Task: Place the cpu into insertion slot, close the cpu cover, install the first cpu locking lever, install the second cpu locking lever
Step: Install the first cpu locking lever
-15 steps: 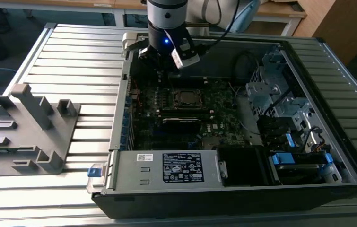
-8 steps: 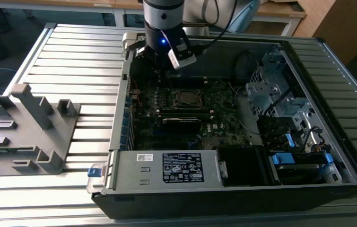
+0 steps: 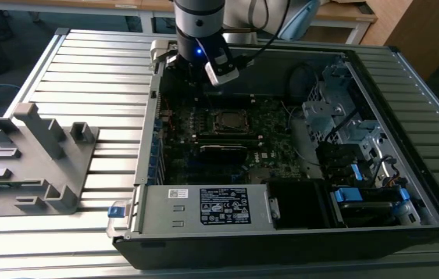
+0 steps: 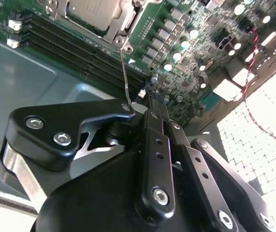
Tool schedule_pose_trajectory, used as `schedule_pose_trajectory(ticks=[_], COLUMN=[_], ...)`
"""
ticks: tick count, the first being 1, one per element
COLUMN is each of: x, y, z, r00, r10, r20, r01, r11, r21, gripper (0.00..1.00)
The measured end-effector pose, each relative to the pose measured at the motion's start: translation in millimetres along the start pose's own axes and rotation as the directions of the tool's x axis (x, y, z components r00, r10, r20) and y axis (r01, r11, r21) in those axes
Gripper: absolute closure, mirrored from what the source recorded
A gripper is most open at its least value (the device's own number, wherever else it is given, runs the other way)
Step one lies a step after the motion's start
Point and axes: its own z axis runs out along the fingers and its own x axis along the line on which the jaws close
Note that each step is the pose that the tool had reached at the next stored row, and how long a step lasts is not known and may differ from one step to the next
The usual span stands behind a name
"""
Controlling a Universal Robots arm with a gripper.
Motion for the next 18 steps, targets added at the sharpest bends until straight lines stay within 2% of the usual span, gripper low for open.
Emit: schedule_pose_trajectory(ticks=[1,3,4,18], x=[0.0,0.0,0.0,-0.1], y=[0.0,0.0,0.0,-0.4], z=[0.0,0.0,0.0,4.1], r00=[1.0000,1.0000,1.0000,1.0000], r10=[0.000,0.000,0.000,0.000], r20=[0.0000,-0.0001,0.0000,-0.0001], r01=[0.000,0.000,0.000,0.000], r11=[1.0000,0.9998,0.9997,0.9997], r21=[-0.0050,-0.0204,-0.0224,-0.0251], gripper=[0.89,0.89,0.89,0.89])
